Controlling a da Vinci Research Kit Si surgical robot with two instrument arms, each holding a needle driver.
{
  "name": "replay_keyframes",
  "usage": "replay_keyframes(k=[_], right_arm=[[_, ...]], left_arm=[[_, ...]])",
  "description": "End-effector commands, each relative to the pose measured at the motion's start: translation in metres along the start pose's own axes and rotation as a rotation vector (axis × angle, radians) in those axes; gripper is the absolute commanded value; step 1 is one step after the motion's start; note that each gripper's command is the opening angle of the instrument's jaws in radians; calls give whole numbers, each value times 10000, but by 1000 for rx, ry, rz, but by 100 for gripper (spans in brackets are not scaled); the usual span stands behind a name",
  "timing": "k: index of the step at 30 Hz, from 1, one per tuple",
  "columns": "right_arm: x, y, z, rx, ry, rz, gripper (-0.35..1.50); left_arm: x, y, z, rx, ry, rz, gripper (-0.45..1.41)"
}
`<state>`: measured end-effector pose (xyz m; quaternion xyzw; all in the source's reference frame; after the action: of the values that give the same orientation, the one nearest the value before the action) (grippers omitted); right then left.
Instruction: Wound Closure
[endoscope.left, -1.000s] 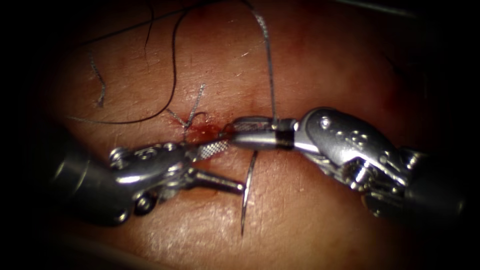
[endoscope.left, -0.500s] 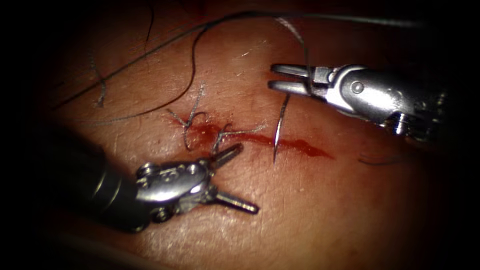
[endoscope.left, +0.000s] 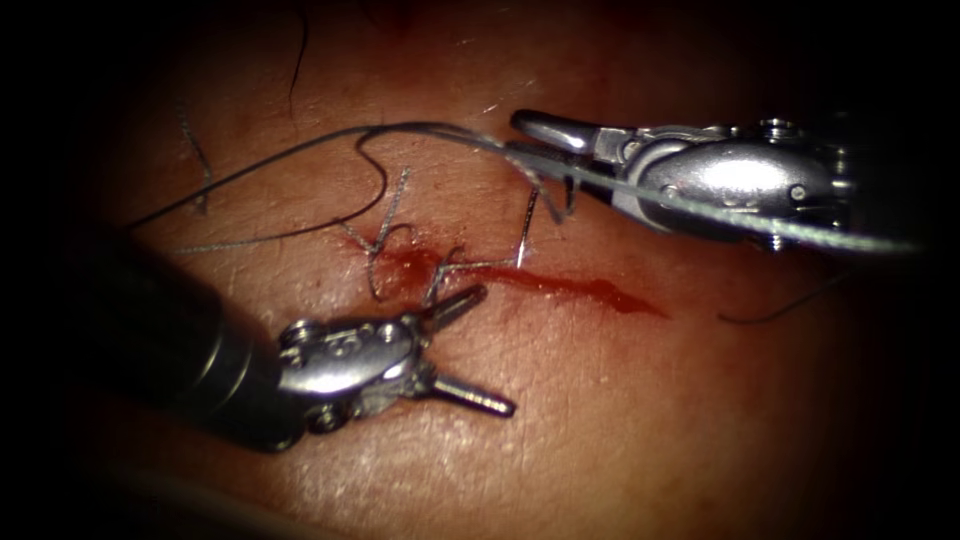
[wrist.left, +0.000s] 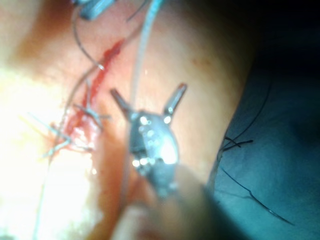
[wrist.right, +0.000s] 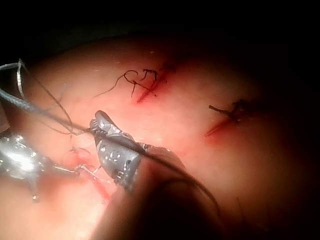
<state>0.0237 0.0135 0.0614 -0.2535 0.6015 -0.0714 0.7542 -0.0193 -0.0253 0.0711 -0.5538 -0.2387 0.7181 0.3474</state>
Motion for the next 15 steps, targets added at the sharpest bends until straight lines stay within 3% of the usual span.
replay_keyframes(k=[1, 6, 15], right_arm=[[-6, -7, 7, -5, -4, -14, -35], [-16, -18, 6, -18, -34, -104, -35], [-6, -37, 10, -58, -60, -244, -35]], left_arm=[[-11, 2, 2, -3, -8, -1, 108], [-15, 3, 5, -14, -16, -4, 108], [-18, 3, 8, -19, -23, -13, 106]])
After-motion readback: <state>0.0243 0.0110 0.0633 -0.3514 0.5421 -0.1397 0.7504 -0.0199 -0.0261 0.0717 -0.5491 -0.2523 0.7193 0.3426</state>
